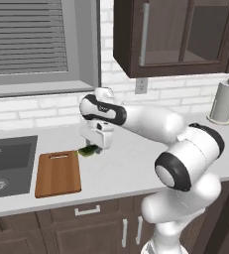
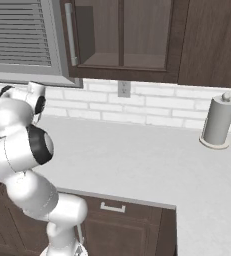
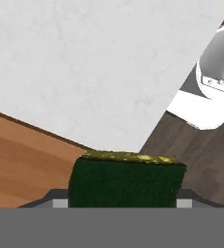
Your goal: Pick up the sponge from the counter and clean the cutting board by briefly scrubbing or pressing down on the cutting board. Once finished, release the sponge.
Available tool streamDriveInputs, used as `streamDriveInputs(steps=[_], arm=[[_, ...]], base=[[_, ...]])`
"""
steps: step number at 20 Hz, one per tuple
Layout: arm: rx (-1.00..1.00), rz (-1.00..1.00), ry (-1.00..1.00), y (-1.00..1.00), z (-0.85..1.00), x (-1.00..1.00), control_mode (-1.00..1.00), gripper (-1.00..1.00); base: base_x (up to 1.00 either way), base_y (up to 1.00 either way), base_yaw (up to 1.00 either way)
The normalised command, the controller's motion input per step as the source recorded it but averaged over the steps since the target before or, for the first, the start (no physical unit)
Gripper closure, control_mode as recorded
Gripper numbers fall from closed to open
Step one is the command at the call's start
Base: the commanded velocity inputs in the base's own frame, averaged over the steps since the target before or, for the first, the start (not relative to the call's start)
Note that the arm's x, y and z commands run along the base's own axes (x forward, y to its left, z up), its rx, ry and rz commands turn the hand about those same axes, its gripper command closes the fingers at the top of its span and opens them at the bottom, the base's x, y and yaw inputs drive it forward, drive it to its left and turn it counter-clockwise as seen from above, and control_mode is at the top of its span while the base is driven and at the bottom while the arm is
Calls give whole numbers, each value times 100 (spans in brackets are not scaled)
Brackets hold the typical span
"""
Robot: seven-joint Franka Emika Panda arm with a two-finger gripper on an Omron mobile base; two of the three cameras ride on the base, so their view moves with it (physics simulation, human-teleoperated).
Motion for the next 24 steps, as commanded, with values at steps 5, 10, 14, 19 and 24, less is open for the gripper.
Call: streamDriveInputs(steps=[5,10,14,19,24], arm=[[-5,-30,14,85,-2,0,-100,100],[-10,-27,0,63,-24,0,-100,100],[-13,-24,2,41,-28,-1,-100,100],[-16,-22,19,40,-13,0,-100,100],[-16,-13,4,56,-9,-4,-100,100]], base=[[0,0,0],[0,0,0],[0,0,0],[0,0,0],[0,0,0]])
